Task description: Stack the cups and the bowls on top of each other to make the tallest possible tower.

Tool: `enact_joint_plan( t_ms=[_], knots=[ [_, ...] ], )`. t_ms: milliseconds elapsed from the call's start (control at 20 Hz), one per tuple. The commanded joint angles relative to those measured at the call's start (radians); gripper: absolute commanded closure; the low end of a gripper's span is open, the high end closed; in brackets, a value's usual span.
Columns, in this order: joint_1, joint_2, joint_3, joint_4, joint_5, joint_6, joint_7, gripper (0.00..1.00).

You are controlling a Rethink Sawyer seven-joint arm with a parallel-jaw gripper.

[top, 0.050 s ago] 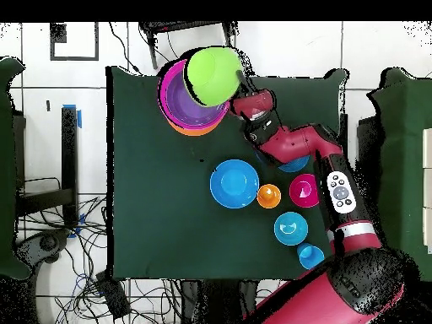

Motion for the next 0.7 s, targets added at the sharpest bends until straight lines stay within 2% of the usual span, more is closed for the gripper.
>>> enact_joint_plan(
  t_ms=[50, 700],
  knots=[
    [0.01, 0.023, 0.026, -0.087, -0.053, 0.042, 0.272, 1.0],
    [0.02, 0.012, 0.015, -0.097, -0.049, 0.092, 0.261, 1.0]
  ],
)
